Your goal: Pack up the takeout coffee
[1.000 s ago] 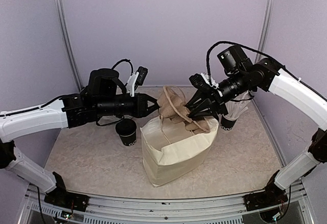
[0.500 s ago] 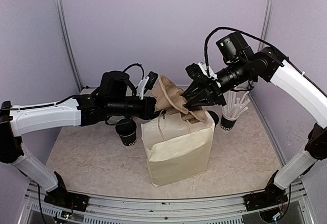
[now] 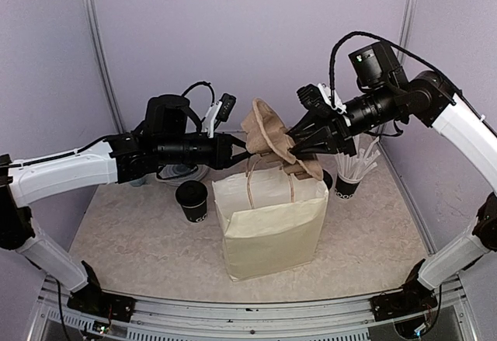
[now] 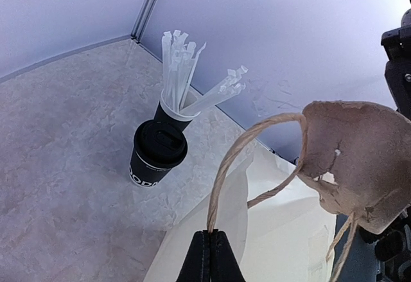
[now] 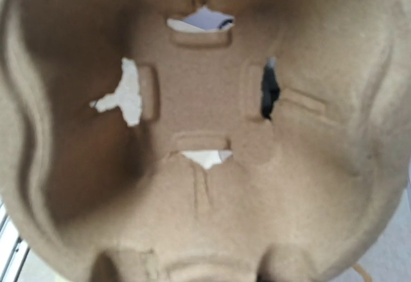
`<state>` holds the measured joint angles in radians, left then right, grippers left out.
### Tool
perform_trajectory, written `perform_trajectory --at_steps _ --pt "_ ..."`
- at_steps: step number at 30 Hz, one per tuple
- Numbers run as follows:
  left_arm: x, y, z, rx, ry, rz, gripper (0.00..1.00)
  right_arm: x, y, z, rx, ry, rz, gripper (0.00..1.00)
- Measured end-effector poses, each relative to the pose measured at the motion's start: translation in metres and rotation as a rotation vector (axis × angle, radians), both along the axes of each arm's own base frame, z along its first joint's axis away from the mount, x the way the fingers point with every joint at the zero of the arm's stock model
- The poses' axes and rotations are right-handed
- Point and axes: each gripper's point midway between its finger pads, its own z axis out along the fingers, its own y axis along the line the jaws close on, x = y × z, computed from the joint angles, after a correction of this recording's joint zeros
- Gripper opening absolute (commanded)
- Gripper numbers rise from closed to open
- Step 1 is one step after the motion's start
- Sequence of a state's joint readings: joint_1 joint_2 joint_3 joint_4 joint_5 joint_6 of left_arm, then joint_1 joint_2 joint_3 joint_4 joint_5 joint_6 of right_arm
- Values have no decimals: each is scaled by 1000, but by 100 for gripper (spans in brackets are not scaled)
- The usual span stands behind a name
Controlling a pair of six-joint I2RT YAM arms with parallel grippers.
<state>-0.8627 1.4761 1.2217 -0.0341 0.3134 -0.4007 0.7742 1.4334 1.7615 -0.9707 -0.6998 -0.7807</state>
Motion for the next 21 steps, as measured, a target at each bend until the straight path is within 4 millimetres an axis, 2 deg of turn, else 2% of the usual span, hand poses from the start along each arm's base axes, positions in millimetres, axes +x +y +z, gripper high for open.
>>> perform_trajectory --at_steps 10,21 --pt "-10 7 8 5 -4 -21 0 16 -5 7 20 0 -112 14" --pt "-13 6 10 4 -4 -26 0 31 -8 -3 6 16 -211 15"
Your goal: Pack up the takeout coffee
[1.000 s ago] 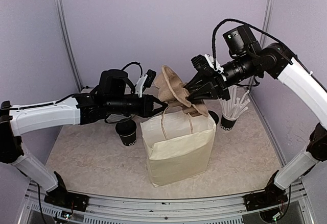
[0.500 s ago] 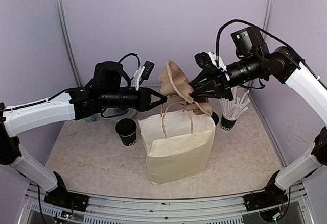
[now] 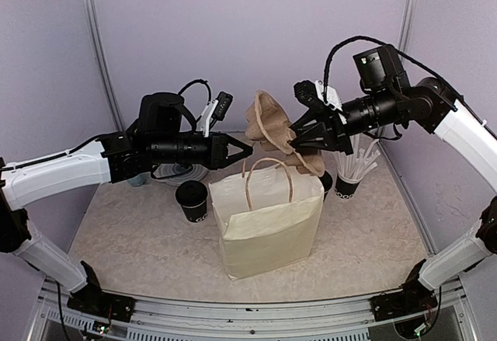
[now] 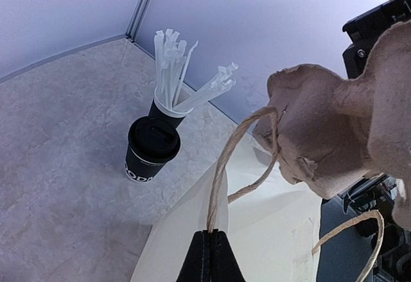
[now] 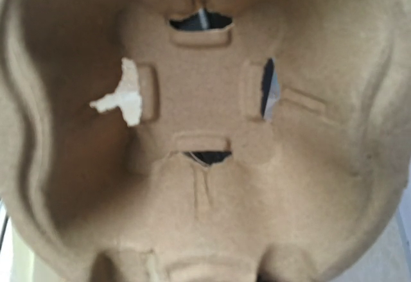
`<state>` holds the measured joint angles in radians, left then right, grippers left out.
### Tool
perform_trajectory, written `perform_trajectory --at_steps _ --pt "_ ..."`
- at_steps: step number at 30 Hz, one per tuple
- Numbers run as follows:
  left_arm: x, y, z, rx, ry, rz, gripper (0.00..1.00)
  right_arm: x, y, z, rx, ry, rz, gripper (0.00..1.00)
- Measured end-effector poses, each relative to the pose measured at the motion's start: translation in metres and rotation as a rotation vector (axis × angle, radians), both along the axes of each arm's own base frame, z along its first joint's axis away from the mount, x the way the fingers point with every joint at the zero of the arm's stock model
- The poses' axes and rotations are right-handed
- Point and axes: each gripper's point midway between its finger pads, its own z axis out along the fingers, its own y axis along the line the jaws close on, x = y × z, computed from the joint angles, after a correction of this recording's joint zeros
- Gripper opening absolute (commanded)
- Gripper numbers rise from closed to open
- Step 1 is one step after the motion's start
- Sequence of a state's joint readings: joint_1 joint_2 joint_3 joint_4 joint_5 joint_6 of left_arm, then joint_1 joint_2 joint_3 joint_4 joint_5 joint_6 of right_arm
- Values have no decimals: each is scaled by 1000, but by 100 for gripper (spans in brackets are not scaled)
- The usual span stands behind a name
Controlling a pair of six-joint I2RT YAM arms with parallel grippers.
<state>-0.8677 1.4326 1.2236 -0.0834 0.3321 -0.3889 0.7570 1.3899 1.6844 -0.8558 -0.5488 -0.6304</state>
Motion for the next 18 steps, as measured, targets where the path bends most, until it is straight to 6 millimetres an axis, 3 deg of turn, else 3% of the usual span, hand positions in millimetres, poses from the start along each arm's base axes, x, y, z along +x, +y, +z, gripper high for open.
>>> perform_trajectory --at_steps 11,18 --pt "3 1 2 -8 5 25 0 4 8 -26 -57 62 -3 17" --pt "9 3 1 -7 10 67 0 -18 13 -28 -67 73 93 18"
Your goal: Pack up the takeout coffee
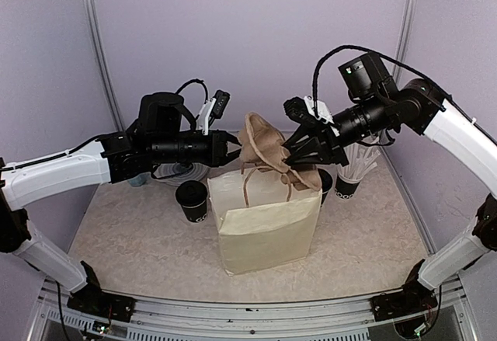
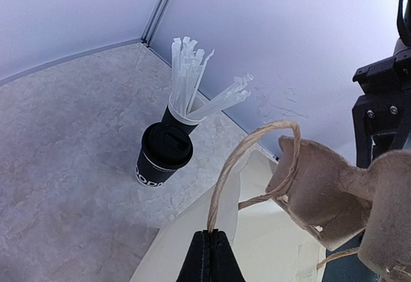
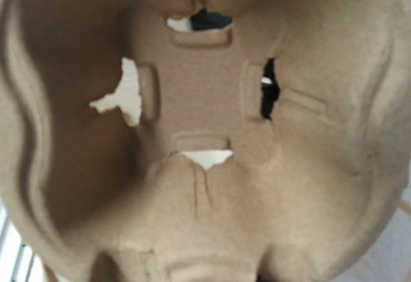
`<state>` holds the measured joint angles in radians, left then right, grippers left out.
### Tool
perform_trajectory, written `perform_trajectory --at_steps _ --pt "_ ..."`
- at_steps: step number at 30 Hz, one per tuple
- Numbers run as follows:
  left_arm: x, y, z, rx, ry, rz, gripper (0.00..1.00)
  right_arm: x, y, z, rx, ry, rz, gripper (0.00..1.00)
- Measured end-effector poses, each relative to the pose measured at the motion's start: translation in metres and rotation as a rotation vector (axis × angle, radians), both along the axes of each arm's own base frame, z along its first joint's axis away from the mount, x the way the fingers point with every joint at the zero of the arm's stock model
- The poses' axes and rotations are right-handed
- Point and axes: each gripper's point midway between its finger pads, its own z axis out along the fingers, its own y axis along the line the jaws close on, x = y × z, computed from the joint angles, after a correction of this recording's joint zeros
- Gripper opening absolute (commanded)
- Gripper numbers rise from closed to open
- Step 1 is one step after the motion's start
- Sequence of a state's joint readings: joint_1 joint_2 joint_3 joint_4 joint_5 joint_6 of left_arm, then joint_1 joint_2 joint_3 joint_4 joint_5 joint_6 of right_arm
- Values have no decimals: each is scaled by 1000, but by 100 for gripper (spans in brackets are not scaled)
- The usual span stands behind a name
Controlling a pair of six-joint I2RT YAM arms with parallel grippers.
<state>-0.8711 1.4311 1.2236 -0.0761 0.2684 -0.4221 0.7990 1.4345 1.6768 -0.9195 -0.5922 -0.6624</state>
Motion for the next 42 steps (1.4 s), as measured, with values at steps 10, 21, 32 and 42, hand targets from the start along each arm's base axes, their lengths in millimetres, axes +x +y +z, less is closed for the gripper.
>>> perform_trajectory --at_steps 10,21,32,42 --pt "1 0 0 -9 16 8 0 -20 8 1 -3 14 100 18" --pt "-6 -4 5 -39 25 -36 0 -15 26 -12 -36 48 130 18" --pt "-8 -6 7 -50 24 -47 0 -28 30 8 -8 -5 181 18" --pt "-9 -5 4 -48 34 -54 0 -23 33 -10 -50 29 163 17"
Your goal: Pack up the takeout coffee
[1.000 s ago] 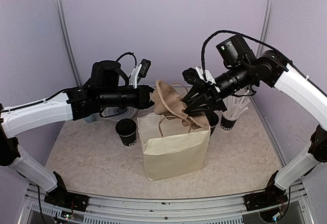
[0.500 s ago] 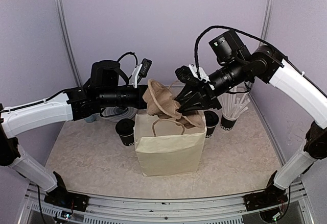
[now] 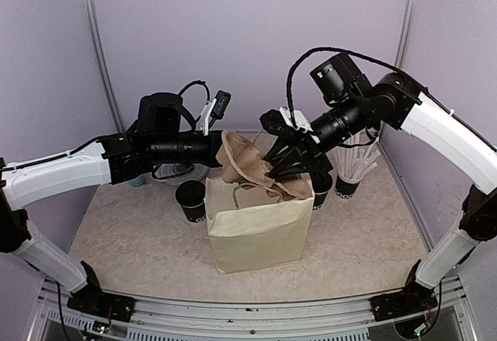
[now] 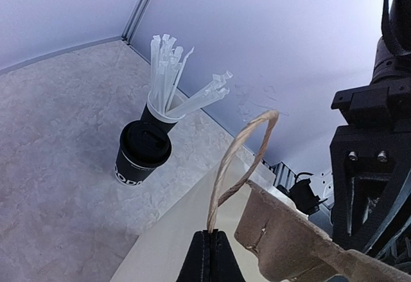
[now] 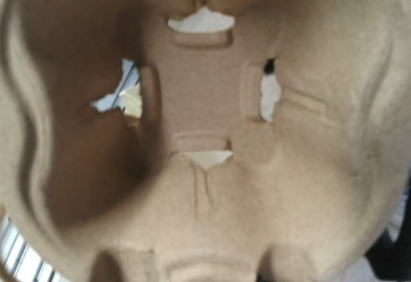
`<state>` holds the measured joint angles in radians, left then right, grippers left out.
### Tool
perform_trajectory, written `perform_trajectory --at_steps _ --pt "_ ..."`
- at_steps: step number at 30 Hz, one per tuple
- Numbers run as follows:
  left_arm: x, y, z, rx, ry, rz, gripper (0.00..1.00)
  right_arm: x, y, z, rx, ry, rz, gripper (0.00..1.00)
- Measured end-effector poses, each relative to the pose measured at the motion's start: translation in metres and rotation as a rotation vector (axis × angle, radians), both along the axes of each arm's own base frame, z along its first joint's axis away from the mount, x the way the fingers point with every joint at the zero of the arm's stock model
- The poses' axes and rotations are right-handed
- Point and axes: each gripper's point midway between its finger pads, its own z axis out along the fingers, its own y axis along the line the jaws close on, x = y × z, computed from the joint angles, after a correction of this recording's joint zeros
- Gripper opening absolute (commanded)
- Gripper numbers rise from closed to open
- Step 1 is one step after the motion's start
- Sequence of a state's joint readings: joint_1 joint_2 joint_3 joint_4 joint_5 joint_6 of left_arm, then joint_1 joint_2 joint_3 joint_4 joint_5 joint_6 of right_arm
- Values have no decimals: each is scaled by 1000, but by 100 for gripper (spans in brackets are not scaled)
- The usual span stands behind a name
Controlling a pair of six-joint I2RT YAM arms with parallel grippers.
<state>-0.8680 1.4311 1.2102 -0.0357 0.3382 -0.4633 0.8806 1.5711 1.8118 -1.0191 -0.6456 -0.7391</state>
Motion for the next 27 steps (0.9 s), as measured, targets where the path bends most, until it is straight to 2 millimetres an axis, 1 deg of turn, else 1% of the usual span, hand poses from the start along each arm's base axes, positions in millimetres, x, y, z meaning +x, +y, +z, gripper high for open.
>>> perform_trajectory --at_steps 8,15,18,21,24,27 --pt "0 0 0 -4 3 -10 0 5 -3 -16 -47 -5 -24 17" --pt "0 1 1 -8 3 -15 0 10 -8 -23 -91 -19 -60 17" --pt "-1 0 3 -17 1 -27 0 16 -8 -23 -105 -28 -84 17" --pt "-2 -1 6 -29 -3 -41 0 24 -4 -24 -121 -39 -101 17" --pt "-1 -2 2 -25 3 -43 0 31 0 -31 -151 -43 -103 18" --pt "3 -3 -5 -13 15 -41 0 32 0 -39 -188 -45 -87 18"
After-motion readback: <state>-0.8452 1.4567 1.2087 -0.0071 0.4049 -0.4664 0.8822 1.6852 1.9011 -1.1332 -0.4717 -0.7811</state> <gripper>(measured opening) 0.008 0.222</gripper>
